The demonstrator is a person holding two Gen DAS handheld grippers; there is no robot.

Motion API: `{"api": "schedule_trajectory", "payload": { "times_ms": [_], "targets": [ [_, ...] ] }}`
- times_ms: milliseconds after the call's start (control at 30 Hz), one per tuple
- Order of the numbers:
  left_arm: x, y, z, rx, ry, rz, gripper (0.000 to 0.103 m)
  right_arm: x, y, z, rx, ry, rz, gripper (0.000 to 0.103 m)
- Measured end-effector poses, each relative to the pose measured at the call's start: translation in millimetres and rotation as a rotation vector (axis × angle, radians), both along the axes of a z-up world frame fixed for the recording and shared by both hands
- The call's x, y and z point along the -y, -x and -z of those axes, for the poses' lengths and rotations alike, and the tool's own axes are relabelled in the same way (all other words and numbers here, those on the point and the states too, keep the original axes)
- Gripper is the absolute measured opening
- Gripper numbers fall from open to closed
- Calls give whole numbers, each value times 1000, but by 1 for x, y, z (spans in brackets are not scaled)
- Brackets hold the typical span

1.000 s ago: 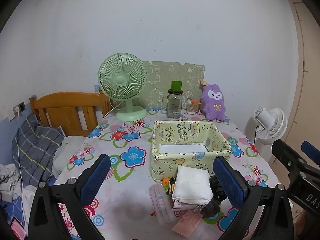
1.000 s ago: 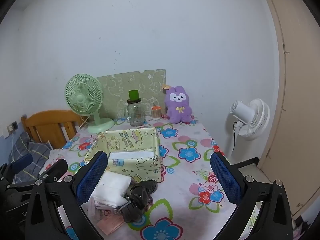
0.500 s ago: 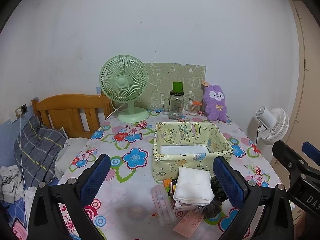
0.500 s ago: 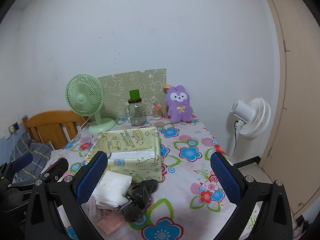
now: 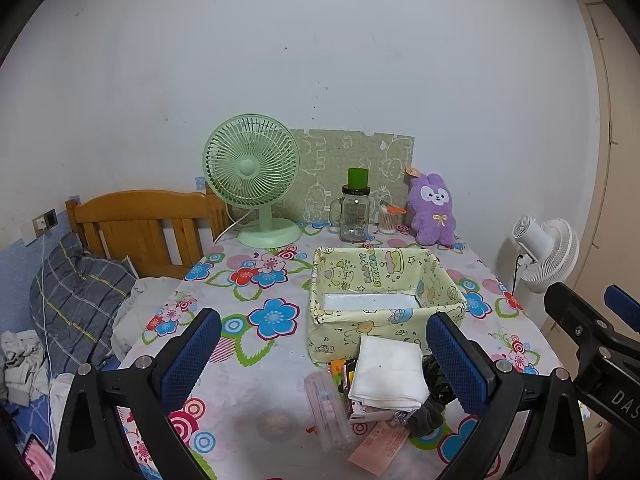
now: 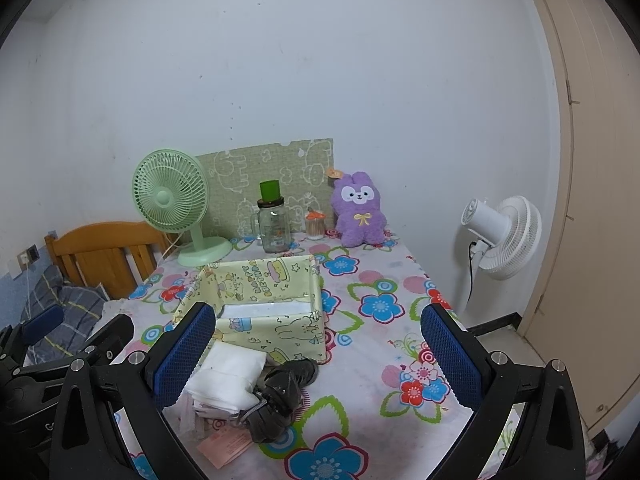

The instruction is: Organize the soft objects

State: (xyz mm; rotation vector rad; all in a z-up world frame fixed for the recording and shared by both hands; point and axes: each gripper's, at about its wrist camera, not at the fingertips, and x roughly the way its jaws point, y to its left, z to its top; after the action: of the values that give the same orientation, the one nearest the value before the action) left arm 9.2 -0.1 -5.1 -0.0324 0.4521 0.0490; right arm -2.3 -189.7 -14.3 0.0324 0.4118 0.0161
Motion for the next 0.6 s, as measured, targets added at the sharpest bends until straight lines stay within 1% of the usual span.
{"api": "schedule_trajectory", "payload": {
  "times_ms": [433,600],
  "targets": [
    [-2,4,-4,12,5,3,103,2,1,-1,-4,-9,2,103],
    [0,7,-5,23,-4,2,102,5,1,-2,-6,-17,12,103]
  ]
}}
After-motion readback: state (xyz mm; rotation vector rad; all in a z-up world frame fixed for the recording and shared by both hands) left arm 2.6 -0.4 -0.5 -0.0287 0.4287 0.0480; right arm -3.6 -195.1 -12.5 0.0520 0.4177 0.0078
